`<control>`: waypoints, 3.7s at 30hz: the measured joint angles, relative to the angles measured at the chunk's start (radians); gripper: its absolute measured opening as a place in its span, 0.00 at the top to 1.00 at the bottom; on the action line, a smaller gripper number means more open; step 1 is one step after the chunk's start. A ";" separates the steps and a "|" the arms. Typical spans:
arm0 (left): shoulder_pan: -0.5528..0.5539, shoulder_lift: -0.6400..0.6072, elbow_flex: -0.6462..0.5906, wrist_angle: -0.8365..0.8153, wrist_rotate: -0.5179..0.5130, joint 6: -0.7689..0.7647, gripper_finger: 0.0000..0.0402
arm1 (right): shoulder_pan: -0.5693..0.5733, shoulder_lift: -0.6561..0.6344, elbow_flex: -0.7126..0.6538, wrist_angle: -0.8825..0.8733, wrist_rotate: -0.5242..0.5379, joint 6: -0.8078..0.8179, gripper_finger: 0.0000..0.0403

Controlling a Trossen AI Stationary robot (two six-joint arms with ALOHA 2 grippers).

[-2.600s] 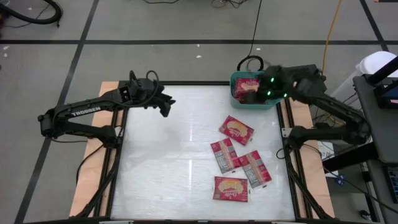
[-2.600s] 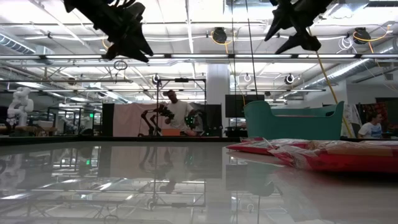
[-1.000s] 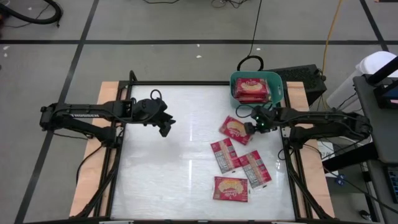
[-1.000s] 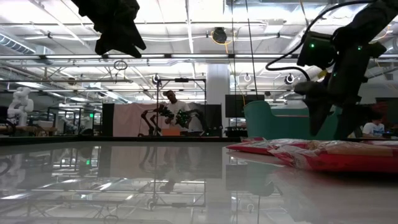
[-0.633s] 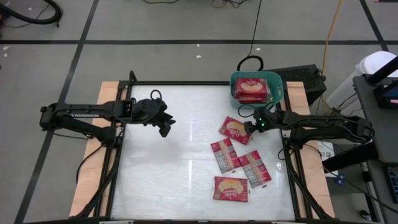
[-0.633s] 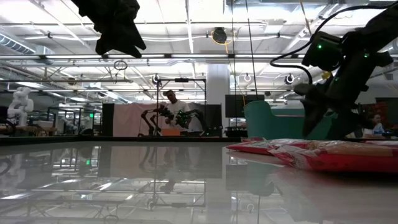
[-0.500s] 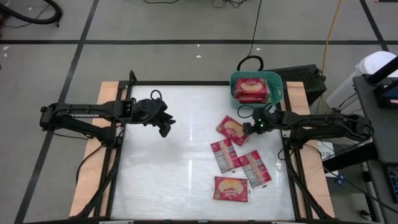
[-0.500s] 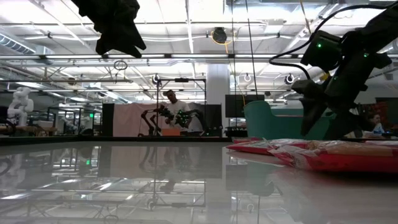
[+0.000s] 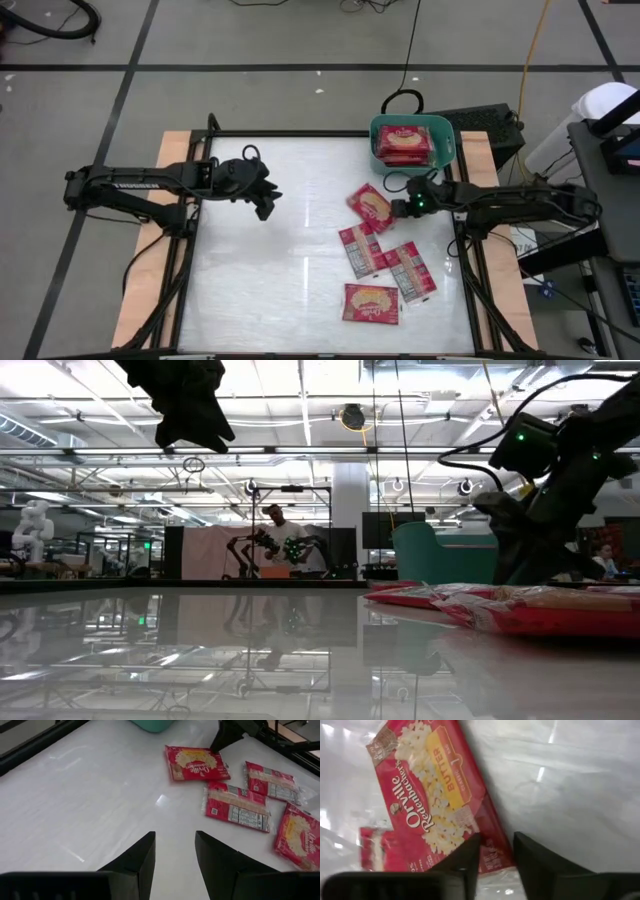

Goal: Sort popcorn bags into baskets
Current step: Put the red popcorn bag into the green bin

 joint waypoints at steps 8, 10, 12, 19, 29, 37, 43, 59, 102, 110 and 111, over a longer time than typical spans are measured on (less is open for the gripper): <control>0.002 0.008 0.000 0.019 -0.148 0.008 0.65 | 0.001 0.006 -0.066 0.265 -0.028 0.126 0.98; 0.011 0.021 0.000 0.050 -0.164 0.008 0.65 | 0.009 0.008 -0.067 0.339 -0.032 0.157 0.98; 0.021 0.041 -0.001 0.079 -0.164 -0.001 0.65 | 0.022 0.005 -0.065 0.433 -0.026 0.179 1.00; 0.069 0.208 0.000 0.230 0.012 -0.112 0.63 | 0.076 0.005 -0.064 0.563 0.017 0.273 1.00; 0.125 0.471 -0.001 0.528 0.303 -0.436 0.42 | 0.201 0.005 -0.062 0.577 0.039 0.390 1.00; 0.113 0.525 -0.001 0.661 0.334 -0.455 0.37 | 0.329 0.004 -0.060 0.575 0.075 0.487 1.00; 0.087 0.524 0.000 0.655 0.276 -0.282 0.44 | 0.363 0.004 -0.059 0.530 0.076 0.538 1.00; 0.044 0.731 -0.001 0.912 0.274 -0.165 0.82 | 0.276 0.045 -0.059 0.439 0.212 0.631 0.80; 0.147 0.510 0.000 0.634 0.377 -0.163 0.86 | 0.150 0.390 0.074 0.890 0.149 0.296 1.00; 0.207 0.382 0.000 0.416 0.353 -0.227 0.86 | 0.156 0.294 0.075 0.890 0.149 0.195 1.00; 0.209 0.370 0.000 0.409 0.353 -0.233 0.86 | 0.156 0.280 0.075 0.883 0.149 0.179 1.00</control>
